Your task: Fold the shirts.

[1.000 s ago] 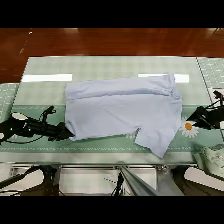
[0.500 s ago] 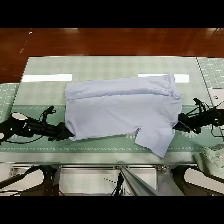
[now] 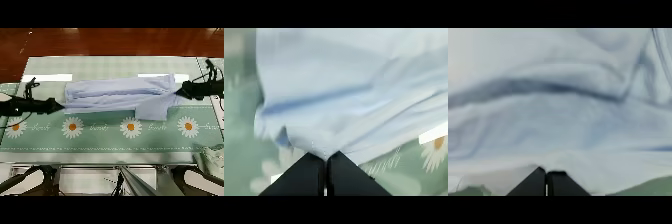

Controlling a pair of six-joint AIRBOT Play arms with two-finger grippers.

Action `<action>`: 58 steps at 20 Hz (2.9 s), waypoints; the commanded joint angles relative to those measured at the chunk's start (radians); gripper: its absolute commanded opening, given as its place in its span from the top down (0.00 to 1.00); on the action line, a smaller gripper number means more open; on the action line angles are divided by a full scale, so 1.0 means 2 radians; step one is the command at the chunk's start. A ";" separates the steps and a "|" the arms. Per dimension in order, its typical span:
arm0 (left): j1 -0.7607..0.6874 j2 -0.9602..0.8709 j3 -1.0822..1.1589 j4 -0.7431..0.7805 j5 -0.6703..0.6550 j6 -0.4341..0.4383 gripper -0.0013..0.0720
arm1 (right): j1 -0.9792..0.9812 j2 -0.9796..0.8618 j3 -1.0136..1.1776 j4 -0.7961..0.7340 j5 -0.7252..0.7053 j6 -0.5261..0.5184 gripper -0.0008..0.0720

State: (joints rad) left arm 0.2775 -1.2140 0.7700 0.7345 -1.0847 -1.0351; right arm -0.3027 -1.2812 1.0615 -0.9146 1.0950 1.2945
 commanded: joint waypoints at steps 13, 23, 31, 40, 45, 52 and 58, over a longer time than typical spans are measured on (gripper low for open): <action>-0.074 -0.240 0.246 -0.024 0.090 -0.028 0.95 | 0.053 -0.181 0.113 0.034 -0.239 0.039 0.95; -0.028 -0.237 0.254 -0.023 0.012 -0.053 0.28 | 0.008 -0.135 0.113 -0.088 -0.218 0.038 0.25; -0.016 -0.169 0.254 -0.023 -0.027 -0.053 0.37 | -0.072 -0.157 0.113 -0.140 -0.047 0.072 0.16; -0.048 -0.166 0.254 -0.023 -0.078 -0.061 0.38 | -0.035 -0.241 0.113 0.071 -0.067 0.020 0.16; -0.051 -0.166 0.254 -0.023 -0.077 -0.061 0.38 | 0.008 -0.257 0.113 0.158 -0.082 -0.040 0.20; -0.055 -0.166 0.254 -0.024 -0.077 -0.061 0.39 | 0.012 -0.171 0.113 0.164 -0.049 -0.086 0.95; -0.122 -0.167 0.254 -0.043 -0.059 -0.061 0.74 | 0.013 -0.047 0.113 0.027 0.080 -0.034 0.95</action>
State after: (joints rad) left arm 0.0944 -1.5471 1.2766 0.6636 -1.2331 -1.1572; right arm -0.2779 -1.4841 1.2861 -0.7235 1.1244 1.1778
